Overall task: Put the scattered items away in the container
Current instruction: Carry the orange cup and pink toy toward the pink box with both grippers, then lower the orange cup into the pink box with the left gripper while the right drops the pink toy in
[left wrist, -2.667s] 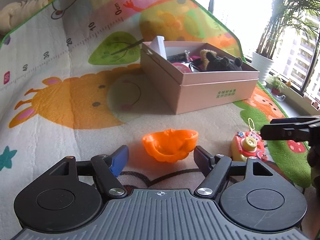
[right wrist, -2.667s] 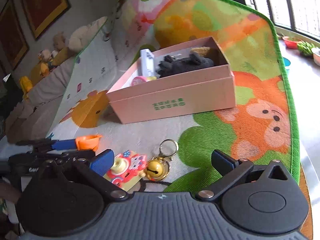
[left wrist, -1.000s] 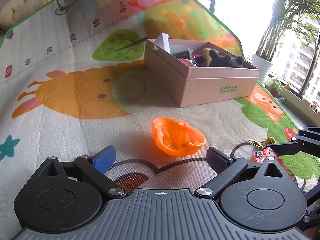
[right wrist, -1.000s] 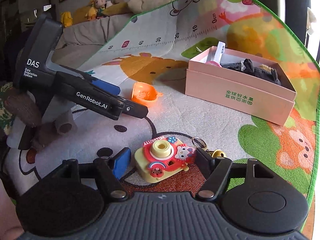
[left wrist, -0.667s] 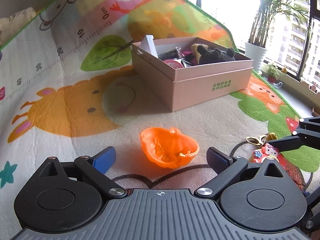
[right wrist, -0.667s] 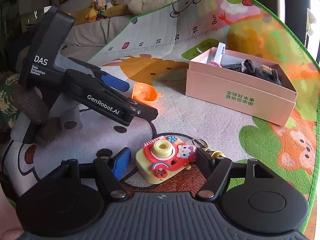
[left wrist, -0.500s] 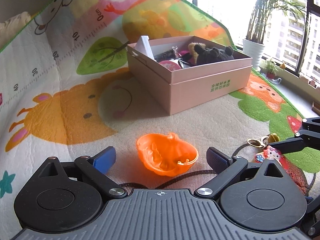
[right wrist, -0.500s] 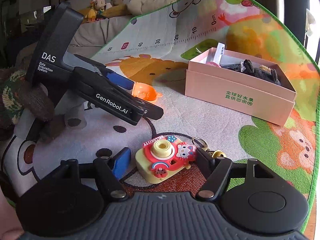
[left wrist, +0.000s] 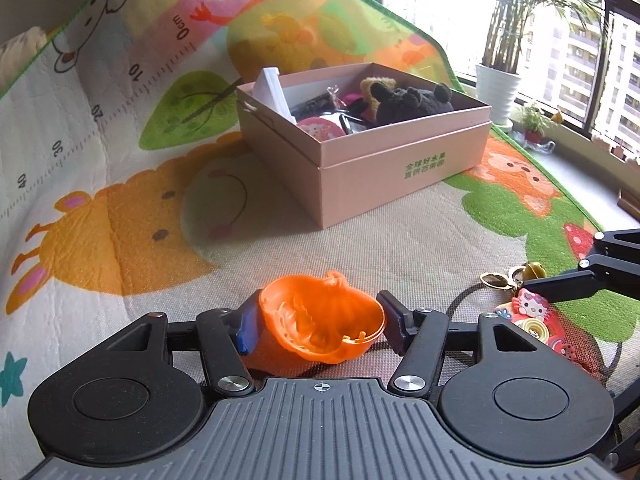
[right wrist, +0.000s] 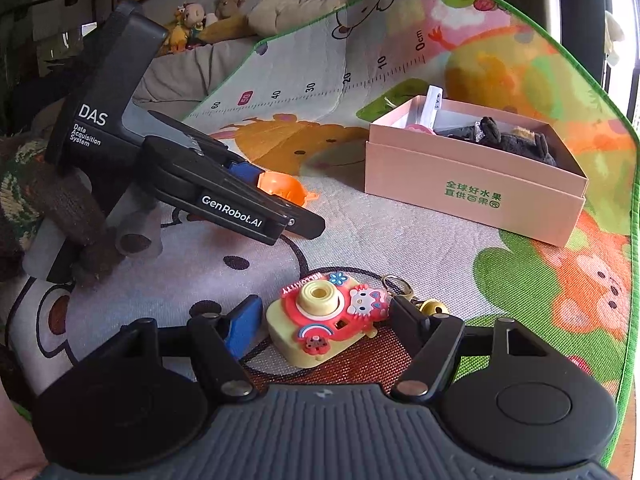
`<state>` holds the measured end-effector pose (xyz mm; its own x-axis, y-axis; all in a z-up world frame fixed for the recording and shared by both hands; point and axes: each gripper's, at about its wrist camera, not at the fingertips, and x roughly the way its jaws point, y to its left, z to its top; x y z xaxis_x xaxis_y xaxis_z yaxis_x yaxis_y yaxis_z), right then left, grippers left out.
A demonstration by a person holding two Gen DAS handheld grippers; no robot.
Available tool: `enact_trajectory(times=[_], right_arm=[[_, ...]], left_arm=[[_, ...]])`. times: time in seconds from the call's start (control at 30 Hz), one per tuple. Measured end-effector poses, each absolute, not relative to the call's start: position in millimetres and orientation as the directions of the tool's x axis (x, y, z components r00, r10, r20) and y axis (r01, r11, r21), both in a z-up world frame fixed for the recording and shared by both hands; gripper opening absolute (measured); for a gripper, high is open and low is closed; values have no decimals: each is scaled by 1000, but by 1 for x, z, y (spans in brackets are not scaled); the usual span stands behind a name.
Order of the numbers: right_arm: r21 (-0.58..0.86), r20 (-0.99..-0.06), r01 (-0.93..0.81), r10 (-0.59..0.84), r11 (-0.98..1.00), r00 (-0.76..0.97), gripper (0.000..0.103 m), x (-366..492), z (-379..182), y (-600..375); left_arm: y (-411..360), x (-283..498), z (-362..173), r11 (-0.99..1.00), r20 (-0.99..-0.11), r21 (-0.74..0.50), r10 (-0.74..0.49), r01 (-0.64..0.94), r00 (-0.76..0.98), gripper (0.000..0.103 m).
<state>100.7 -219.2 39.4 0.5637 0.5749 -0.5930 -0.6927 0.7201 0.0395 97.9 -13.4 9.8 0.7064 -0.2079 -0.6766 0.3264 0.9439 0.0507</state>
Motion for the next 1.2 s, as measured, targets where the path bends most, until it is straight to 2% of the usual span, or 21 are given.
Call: enact_trajectory(times=[0.2, 0.47, 0.67, 0.9, 1.03, 1.07, 1.1, 1.13, 1.2], right_arm=[[65, -590, -658, 561, 750, 581, 61, 103, 43, -229], [28, -592, -606, 502, 795, 630, 61, 99, 58, -258], [59, -569, -582, 506, 811, 648, 61, 112, 100, -279], [100, -488, -573, 542, 814, 684, 61, 168, 172, -281], [187, -433, -552, 572, 813, 696, 61, 232, 203, -270], [201, -429, -537, 566, 819, 704, 61, 250, 206, -264], [213, -435, -520, 557, 827, 708, 62, 268, 206, -258], [229, -452, -511, 555, 828, 698, 73, 285, 204, -253], [274, -492, -480, 550, 833, 674, 77, 313, 194, -246]], left_arm=[[-17, 87, 18, 940, -669, 49, -221, 338, 710, 64], [-28, 74, 35, 928, -632, 63, -249, 368, 734, 64], [-40, 76, 58, 904, -574, 70, -308, 421, 759, 64], [-57, 117, 95, 896, -447, 149, -315, 417, 837, 65], [-62, 163, 107, 912, -361, 145, -312, 383, 879, 66], [-62, 176, 107, 919, -348, 135, -306, 370, 886, 67], [-63, 188, 106, 925, -346, 120, -302, 361, 888, 74], [-63, 200, 103, 928, -358, 100, -304, 360, 883, 79], [-58, 217, 95, 934, -398, 54, -304, 353, 865, 91]])
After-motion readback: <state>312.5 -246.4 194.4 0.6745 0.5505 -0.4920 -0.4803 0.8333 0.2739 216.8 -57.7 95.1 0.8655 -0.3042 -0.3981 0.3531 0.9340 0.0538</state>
